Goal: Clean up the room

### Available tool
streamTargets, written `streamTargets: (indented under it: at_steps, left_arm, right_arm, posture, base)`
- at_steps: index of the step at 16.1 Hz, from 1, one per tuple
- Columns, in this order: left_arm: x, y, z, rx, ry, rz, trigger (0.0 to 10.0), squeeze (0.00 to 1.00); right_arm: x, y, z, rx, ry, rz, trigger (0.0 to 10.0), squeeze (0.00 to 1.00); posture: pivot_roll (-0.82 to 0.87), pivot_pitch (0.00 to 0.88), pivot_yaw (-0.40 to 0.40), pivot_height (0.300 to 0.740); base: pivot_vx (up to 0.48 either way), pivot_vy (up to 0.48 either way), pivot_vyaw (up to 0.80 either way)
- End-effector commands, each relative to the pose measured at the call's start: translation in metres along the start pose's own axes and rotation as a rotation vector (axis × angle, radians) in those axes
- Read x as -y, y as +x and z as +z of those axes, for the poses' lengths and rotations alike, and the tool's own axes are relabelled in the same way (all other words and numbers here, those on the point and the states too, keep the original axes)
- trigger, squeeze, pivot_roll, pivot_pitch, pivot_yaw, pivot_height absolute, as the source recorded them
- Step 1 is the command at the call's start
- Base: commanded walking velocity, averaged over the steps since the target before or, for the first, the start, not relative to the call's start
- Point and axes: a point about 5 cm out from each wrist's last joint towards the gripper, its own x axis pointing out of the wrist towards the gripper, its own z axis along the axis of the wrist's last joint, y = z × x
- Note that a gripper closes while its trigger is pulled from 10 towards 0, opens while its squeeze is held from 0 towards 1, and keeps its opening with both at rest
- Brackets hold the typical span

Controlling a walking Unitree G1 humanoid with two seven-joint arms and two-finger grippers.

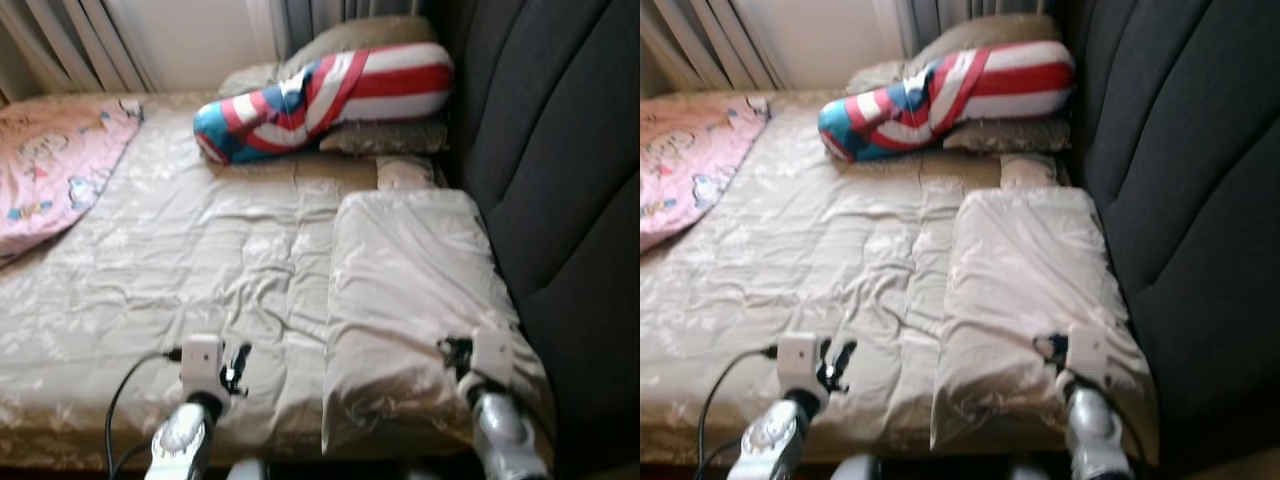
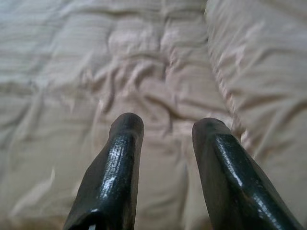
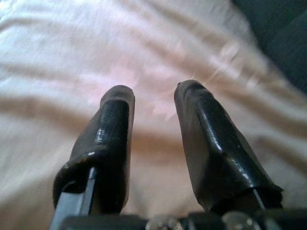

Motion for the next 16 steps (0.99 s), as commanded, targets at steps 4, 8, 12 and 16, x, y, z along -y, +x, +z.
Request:
streamTargets:
  at_steps: [4,8,12,16]
  left_arm:
    - [-0.013,-0.005,-0.023,-0.114,0.003,0.035,10.0,0.00]
    - [-0.024,-0.019,-0.059,-0.309,-0.020,0.079,10.0,0.00]
    - [-0.023,-0.034,-0.087,-0.494,-0.015,0.099,10.0,0.00]
    - [-0.022,-0.041,-0.096,-0.547,-0.017,0.114,10.0,0.00]
  right_arm:
    - [-0.001,-0.009,-0.026,-0.119,0.041,-0.006,10.0,0.00]
    - [0.010,-0.019,-0.046,-0.216,0.065,-0.053,10.0,0.00]
    - [0.017,-0.038,-0.076,-0.356,0.105,-0.089,10.0,0.00]
    - [0.022,-0.052,-0.095,-0.450,0.110,-0.138,10.0,0.00]
  posture:
    - [-0.02,0.052,0.008,0.732]
    - [-0.02,0.019,0.004,0.740]
    - [-0.03,0.000,0.004,0.740]
    - [-0.04,0.000,0.009,0.740]
  base:
    - [0.000,0.000,0.00]
    - [0.000,0.000,0.00]
    - [0.000,0.000,0.00]
    - [0.000,0.000,0.00]
